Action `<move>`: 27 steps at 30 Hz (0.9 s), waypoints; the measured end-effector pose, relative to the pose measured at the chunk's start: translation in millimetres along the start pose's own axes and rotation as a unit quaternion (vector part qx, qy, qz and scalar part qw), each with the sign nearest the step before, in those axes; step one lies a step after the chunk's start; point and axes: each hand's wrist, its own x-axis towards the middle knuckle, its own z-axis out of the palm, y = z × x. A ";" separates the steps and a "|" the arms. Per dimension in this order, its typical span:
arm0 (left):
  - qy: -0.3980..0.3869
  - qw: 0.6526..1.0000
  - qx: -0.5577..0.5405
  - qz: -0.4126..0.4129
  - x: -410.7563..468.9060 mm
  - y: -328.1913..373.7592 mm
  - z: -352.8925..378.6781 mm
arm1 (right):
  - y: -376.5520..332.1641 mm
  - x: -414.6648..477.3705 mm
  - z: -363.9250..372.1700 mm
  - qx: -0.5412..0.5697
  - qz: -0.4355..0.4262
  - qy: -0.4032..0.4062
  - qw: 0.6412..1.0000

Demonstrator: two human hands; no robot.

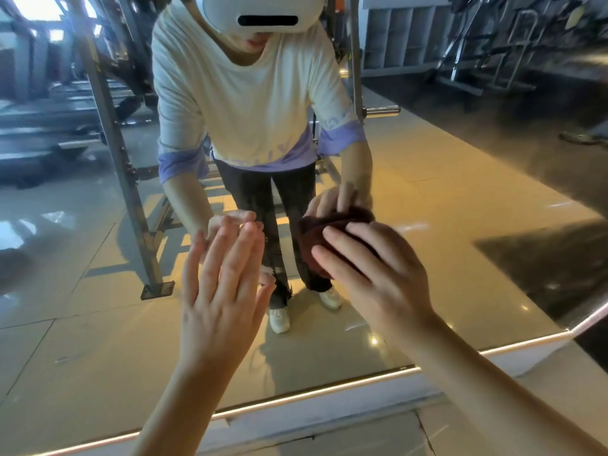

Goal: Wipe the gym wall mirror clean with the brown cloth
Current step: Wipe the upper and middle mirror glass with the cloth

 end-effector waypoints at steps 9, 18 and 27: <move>0.009 1.000 -0.008 -0.008 -1.9 0.6 4.4 | -7.3 -12.5 15.5 -0.024 0.057 -0.023 0.998; 0.014 1.000 -0.007 -0.006 -2.2 1.0 5.0 | 7.6 27.2 1.3 -0.040 0.137 0.102 0.985; 0.017 1.000 -0.012 -0.008 -3.9 2.0 4.6 | -3.8 12.7 9.3 -0.042 0.093 0.063 0.993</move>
